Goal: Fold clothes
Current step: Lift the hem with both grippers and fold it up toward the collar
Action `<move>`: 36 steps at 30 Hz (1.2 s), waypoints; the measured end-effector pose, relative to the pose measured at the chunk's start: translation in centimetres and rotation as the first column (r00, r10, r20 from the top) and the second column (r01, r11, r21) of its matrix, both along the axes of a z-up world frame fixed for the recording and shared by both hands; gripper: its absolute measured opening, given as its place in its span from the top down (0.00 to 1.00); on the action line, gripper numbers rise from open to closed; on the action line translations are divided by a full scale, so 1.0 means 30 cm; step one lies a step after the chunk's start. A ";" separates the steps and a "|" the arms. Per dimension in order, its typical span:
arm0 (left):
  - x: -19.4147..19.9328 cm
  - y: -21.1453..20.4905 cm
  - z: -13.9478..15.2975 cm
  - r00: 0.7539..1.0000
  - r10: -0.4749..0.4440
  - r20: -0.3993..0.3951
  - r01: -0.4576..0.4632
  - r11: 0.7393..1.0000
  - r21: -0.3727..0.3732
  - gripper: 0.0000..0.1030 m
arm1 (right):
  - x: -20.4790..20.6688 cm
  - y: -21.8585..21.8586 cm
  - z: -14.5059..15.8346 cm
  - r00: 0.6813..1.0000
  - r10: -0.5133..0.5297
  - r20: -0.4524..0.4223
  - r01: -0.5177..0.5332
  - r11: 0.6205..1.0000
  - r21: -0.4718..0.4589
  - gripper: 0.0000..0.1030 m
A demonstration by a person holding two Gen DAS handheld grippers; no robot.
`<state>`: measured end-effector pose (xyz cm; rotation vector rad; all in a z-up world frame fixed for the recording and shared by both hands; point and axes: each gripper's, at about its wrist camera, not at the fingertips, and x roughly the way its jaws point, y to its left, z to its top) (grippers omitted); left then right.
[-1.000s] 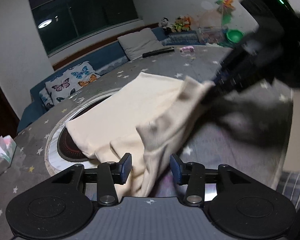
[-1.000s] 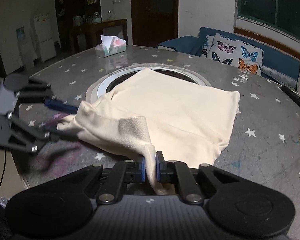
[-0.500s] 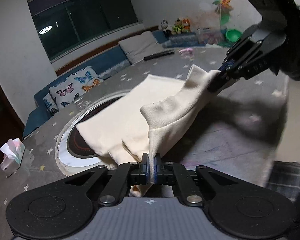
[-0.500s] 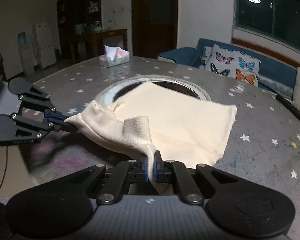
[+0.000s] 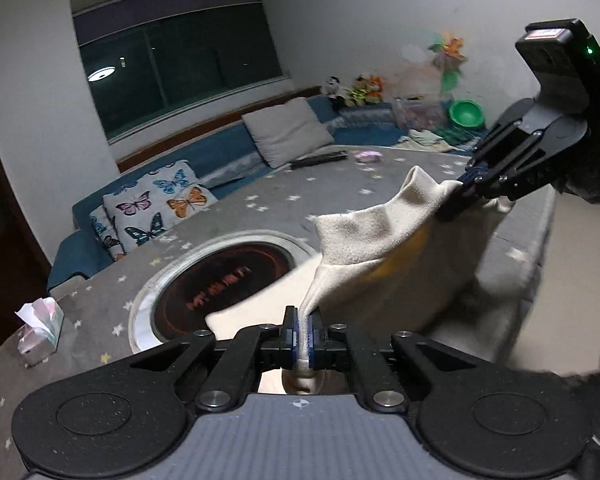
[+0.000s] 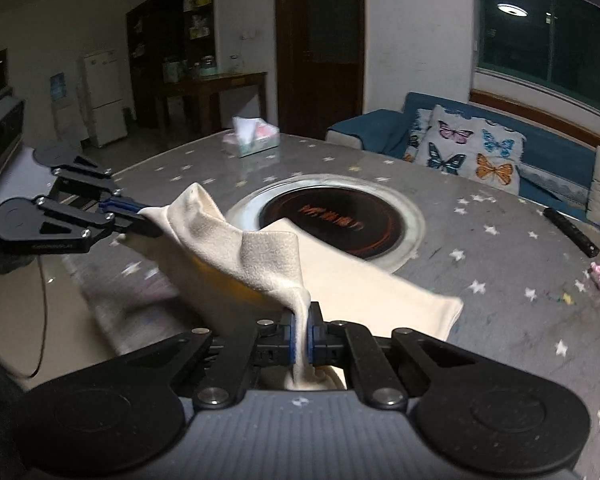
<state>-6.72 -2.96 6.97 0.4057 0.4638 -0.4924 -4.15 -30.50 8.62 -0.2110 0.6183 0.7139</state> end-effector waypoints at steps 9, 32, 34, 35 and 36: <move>0.389 -0.045 -0.132 0.995 0.063 -0.072 -0.060 0.997 0.039 0.95 | 0.347 0.050 -0.105 0.991 -0.112 -0.078 0.110 0.993 -0.031 0.96; 0.612 -0.136 -0.209 0.973 0.079 -0.217 -0.091 0.995 -0.049 0.84 | 0.522 0.110 -0.258 0.962 -0.243 -0.127 0.246 0.969 0.011 0.80; 0.638 -0.164 -0.231 0.968 0.080 -0.237 -0.092 0.995 -0.040 0.84 | 0.540 0.138 -0.287 0.962 -0.243 -0.125 0.242 0.970 -0.023 0.80; 0.653 -0.174 -0.244 0.965 0.088 -0.247 -0.099 0.995 -0.032 0.84 | 0.545 0.150 -0.299 0.963 -0.241 -0.118 0.238 0.970 -0.038 0.80; 0.670 -0.182 -0.257 0.960 0.102 -0.259 -0.112 0.994 -0.021 0.83 | 0.546 0.159 -0.308 0.965 -0.240 -0.104 0.236 0.971 -0.047 0.80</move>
